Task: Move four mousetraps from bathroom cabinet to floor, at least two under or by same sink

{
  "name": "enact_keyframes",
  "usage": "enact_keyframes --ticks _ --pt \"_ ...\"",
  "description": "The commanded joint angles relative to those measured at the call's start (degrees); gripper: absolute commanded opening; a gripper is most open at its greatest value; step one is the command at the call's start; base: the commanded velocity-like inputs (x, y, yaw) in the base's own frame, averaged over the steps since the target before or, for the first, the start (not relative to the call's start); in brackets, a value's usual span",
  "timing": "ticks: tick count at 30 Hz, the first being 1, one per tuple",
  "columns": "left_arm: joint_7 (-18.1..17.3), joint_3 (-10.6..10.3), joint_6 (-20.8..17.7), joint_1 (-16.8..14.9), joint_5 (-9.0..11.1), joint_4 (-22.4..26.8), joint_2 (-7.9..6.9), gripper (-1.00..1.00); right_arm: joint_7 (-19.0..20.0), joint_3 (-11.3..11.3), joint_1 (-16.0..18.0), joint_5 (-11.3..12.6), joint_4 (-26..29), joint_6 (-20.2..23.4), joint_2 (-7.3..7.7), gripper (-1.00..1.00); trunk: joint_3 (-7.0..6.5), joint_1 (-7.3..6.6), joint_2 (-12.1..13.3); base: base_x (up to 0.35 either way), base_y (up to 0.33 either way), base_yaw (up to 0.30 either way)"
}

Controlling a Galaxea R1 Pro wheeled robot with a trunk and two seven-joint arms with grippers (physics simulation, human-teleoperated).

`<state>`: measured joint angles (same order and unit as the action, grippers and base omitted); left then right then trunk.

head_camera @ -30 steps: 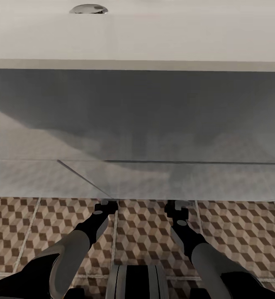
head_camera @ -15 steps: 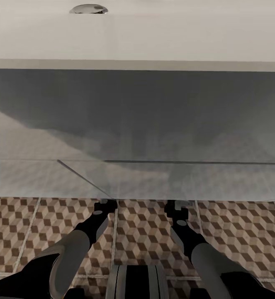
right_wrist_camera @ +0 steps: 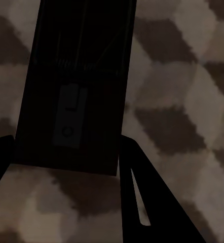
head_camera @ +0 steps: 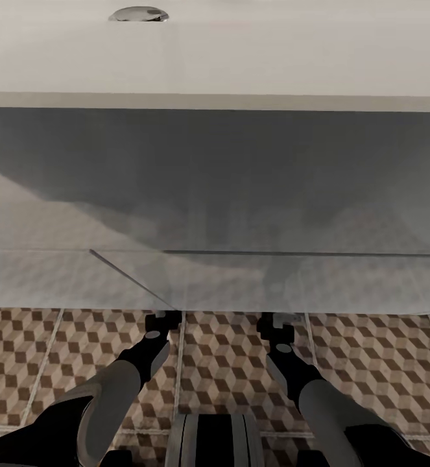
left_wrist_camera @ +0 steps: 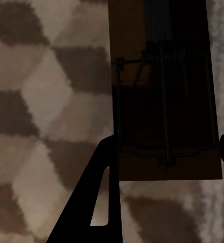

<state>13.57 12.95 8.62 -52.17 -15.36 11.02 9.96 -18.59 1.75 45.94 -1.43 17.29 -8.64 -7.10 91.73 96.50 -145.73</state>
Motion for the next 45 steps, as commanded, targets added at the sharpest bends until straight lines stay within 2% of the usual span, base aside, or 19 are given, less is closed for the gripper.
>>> enact_keyframes --ticks 1,19,27,36,45 --pt "0.2 0.4 0.2 0.0 -0.6 -0.1 0.04 -1.0 -0.3 0.2 0.0 0.0 -0.1 -0.1 0.0 -1.0 0.03 -0.01 0.0 0.0 0.0 0.0" --pt "0.2 0.4 0.3 0.0 -0.7 -0.7 0.04 -1.0 -0.3 0.2 0.0 0.1 0.0 -0.1 -0.02 -1.0 0.03 -0.01 0.0 0.0 0.0 0.0" --pt "0.2 0.4 0.3 0.0 -0.4 -0.8 0.04 -1.0 -0.3 0.2 0.0 0.0 0.0 -0.2 -0.69 -1.0 0.03 -0.01 0.0 0.0 0.0 0.0" --pt "0.2 0.4 0.4 0.0 -0.4 -0.8 0.04 -1.0 -0.3 0.2 0.0 0.0 0.0 -0.3 -0.8 -1.0 2.02 0.22 -0.1 0.0 0.0 0.0" --pt "0.2 0.4 0.5 0.0 -0.4 -0.8 0.04 -1.0 -0.3 0.2 0.0 0.0 0.1 -0.3 -0.81 -1.0 2.02 0.22 -0.1 0.0 0.0 0.0"
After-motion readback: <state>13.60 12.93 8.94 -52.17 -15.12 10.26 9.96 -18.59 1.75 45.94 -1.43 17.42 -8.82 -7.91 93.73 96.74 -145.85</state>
